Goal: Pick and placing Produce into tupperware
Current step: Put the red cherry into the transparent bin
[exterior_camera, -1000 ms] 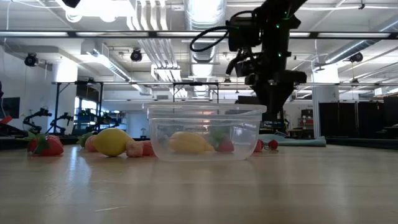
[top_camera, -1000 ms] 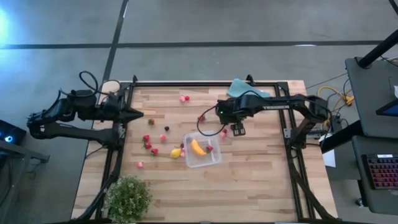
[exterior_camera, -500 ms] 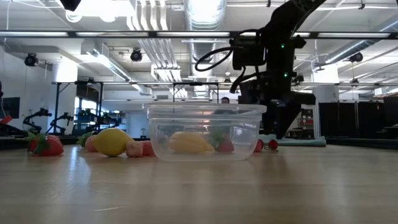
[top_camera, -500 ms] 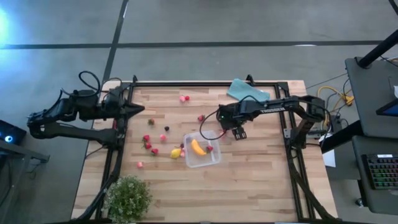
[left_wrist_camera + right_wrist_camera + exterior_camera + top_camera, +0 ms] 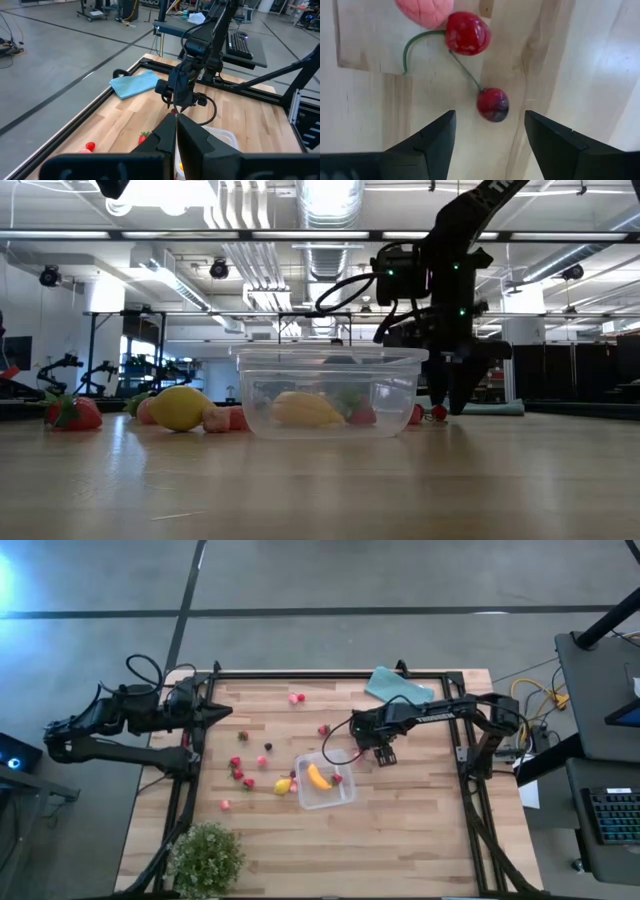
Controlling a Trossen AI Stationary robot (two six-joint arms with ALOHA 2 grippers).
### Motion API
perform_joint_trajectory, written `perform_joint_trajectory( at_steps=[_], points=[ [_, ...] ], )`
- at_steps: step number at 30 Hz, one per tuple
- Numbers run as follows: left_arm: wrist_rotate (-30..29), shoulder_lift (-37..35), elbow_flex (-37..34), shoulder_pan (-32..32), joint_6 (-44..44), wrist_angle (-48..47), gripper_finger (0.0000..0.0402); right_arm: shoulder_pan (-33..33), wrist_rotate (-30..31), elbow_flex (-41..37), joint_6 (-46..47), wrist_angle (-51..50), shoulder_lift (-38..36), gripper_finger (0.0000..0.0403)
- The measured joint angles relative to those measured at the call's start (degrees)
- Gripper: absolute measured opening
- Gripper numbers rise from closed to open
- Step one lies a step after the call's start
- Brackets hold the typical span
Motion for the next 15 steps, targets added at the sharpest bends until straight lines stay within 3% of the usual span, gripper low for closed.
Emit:
perform_joint_trajectory(
  at_steps=[15],
  points=[
    [-0.9, 0.0, 0.0, 0.0, 0.0, 0.0, 0.0000, 0.0, -0.7, -1.2, 0.0, 1.9, 1.0, 0.0226]
  ],
)
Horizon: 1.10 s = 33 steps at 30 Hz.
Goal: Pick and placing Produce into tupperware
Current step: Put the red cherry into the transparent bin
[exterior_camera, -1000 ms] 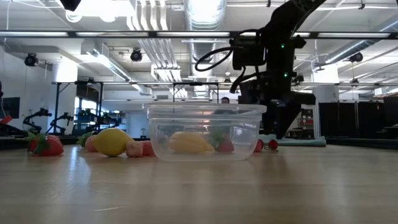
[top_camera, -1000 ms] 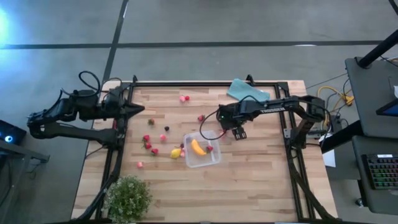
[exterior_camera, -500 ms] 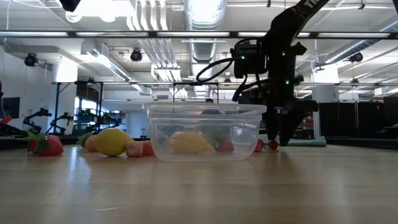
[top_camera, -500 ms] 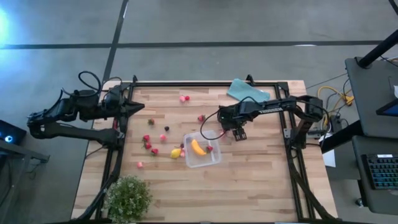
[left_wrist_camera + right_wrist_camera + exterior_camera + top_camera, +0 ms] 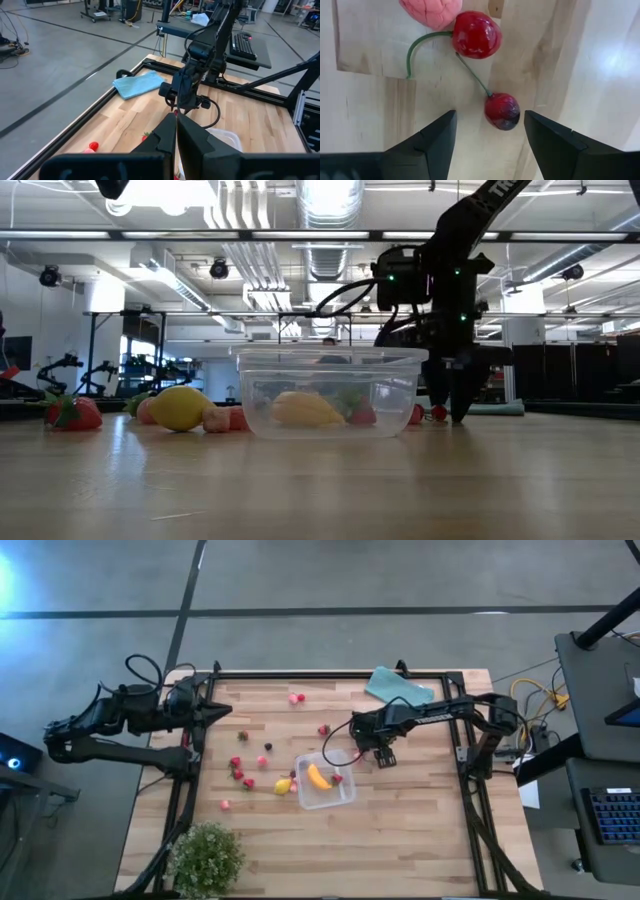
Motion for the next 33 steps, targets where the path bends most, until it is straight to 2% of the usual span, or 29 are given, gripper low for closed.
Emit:
perform_joint_trajectory(
  at_steps=[21, 24, 33],
  points=[
    [0.1, 0.0, 0.0, 0.0, 0.0, 0.0, 0.0000, -0.1, -0.5, 2.1, 0.5, 0.1, 1.3, 0.0224],
    [0.1, 0.0, 0.0, 0.0, 0.0, 0.0, 0.0000, -0.1, -0.5, 2.1, 0.5, -0.1, 1.3, 0.0210],
    [0.1, 0.0, 0.0, 0.0, 0.0, 0.0, 0.0000, -0.3, -0.5, 2.4, 0.5, -0.9, 1.3, 0.0131]
  ],
)
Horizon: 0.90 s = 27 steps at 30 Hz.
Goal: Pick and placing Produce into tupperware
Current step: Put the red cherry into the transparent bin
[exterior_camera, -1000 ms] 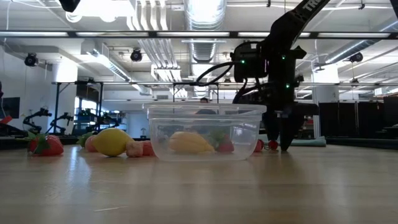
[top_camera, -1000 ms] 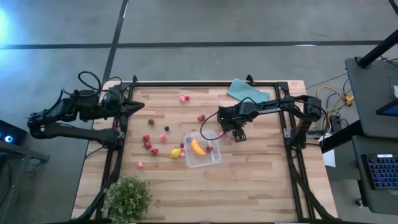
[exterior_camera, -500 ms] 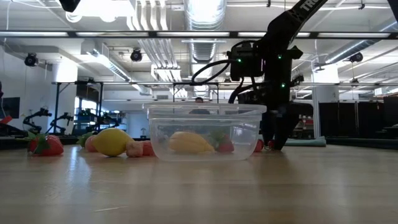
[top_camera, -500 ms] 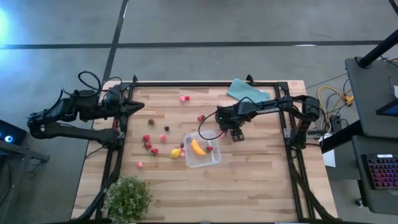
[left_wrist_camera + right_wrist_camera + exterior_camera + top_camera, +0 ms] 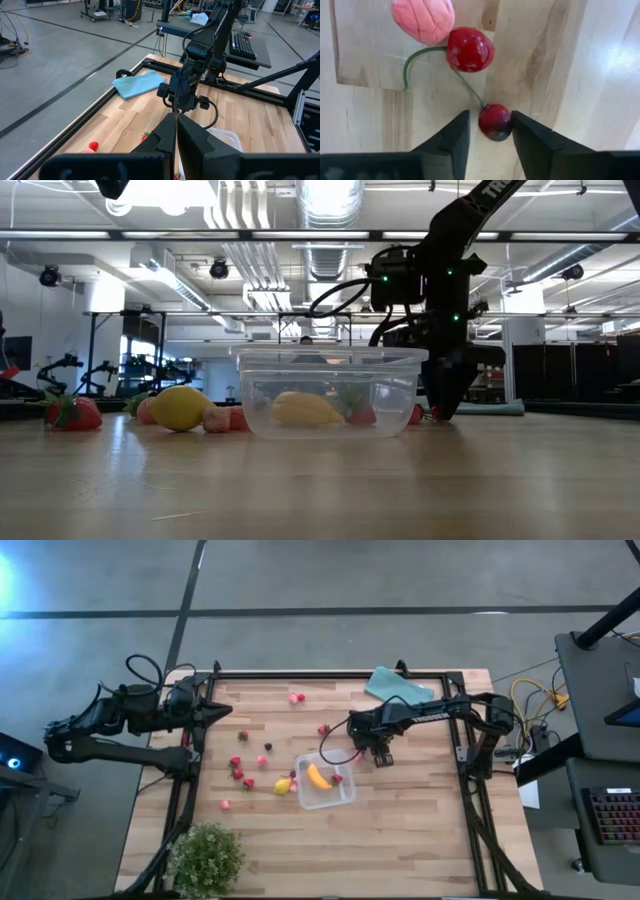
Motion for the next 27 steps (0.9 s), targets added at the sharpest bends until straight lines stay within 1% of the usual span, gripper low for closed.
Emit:
perform_joint_trajectory(
  at_steps=[6, 11, 15, 27],
  points=[
    [0.0, 0.0, 0.0, 0.0, 0.5, 0.0, 0.0000, -0.2, 0.0, 1.3, 0.0, 0.0, 0.0, 0.0102],
    [0.0, 0.0, 0.0, 0.0, 0.5, 0.0, 0.0000, -0.4, 0.0, 1.2, 0.0, -1.3, 0.0, 0.0092],
    [0.0, -0.2, 0.0, 0.0, 0.5, 0.0, 0.0000, -0.4, 0.1, 0.8, 0.8, -1.5, 0.0, 0.0094],
    [0.0, -0.5, 0.0, 0.0, 0.5, 0.0, 0.0000, -0.8, 0.0, 0.4, 1.2, -1.3, 0.3, 0.0119]
  ],
)
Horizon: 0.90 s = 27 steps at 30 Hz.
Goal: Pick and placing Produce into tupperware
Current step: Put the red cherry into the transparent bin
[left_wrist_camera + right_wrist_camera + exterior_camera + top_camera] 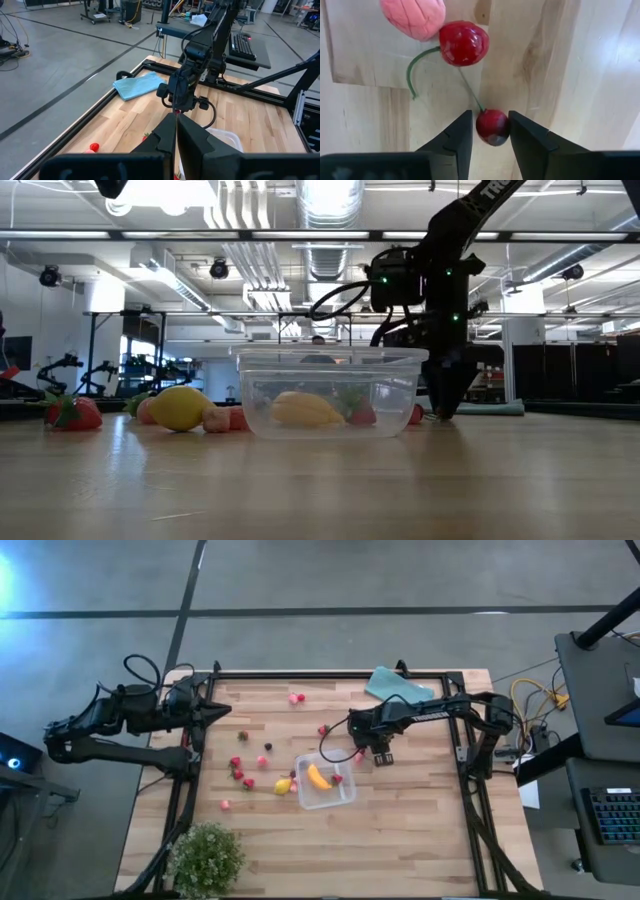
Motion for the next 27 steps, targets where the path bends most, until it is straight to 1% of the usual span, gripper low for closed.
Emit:
perform_joint_trajectory(
  at_steps=[5, 9, 15, 21, 27],
  points=[
    [0.0, 0.0, 0.0, 0.0, 0.0, 0.0, 0.0000, 0.0, 0.1, 0.0, -0.1, -0.2, 0.0, 0.0120],
    [0.0, 0.0, 0.0, 0.0, 0.0, 0.0, 0.0000, 0.0, 1.5, 0.0, 0.2, -0.4, 0.0, 0.0103],
    [0.0, 0.0, 0.0, 0.0, 0.0, 0.0, 0.0000, -0.1, 1.6, 0.0, 0.4, -1.6, 0.0, 0.0080],
    [0.0, 0.0, 0.0, 0.0, -0.1, 0.0, 0.0000, -0.1, 1.6, 0.1, 3.8, -2.6, -0.9, 0.0081],
    [0.0, 0.0, 0.0, 0.0, 0.8, 0.0, 0.0000, -0.1, 1.7, 3.1, 7.5, -6.3, -2.8, 0.0079]
  ],
)
